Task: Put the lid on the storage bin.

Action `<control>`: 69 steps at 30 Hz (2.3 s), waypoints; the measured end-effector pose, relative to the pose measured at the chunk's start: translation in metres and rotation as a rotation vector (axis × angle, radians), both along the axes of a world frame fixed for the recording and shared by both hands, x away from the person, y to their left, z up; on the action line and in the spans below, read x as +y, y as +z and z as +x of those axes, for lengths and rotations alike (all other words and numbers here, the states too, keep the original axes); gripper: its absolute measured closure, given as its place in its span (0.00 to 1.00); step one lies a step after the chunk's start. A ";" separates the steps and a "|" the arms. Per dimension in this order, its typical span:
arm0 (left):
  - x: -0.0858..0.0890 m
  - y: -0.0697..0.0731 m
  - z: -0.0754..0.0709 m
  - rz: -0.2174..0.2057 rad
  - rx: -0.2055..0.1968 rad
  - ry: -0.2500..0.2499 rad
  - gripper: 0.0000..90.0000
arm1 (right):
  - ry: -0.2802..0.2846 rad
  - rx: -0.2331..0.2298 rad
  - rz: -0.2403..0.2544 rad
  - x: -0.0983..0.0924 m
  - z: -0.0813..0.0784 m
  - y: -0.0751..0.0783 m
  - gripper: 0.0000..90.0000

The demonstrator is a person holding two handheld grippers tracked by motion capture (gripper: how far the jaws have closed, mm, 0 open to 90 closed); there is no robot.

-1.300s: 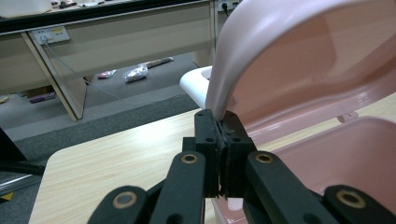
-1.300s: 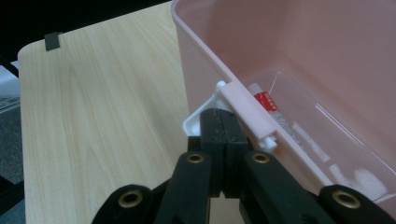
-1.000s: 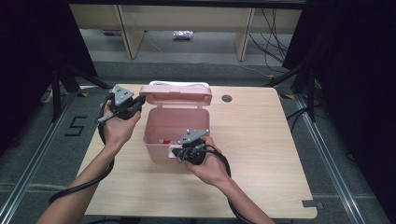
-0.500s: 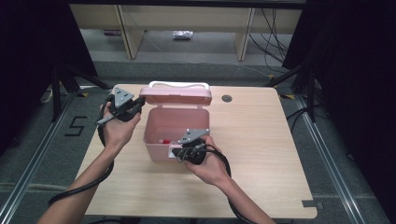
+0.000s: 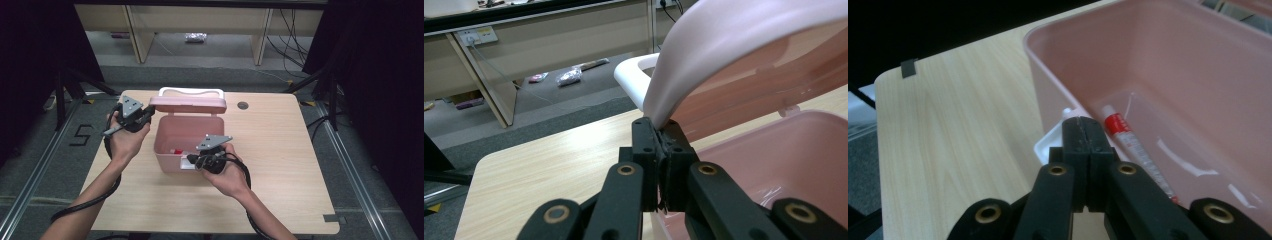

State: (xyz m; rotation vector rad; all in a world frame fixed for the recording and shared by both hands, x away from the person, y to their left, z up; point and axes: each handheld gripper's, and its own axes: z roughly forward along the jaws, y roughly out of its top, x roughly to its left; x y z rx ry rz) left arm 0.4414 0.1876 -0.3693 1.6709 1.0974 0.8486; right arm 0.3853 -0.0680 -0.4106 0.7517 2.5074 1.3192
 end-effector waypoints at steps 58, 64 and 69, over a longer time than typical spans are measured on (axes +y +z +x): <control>0.007 -0.036 -0.026 0.002 0.061 -0.025 1.00 | -0.181 -0.023 0.114 -0.063 0.020 0.023 1.00; 0.011 -0.039 -0.028 -0.001 0.061 -0.026 1.00 | -0.186 -0.025 0.134 -0.064 0.020 0.022 1.00; 0.017 -0.040 -0.032 0.001 0.054 -0.015 1.00 | -0.190 -0.031 0.125 -0.065 0.019 0.020 1.00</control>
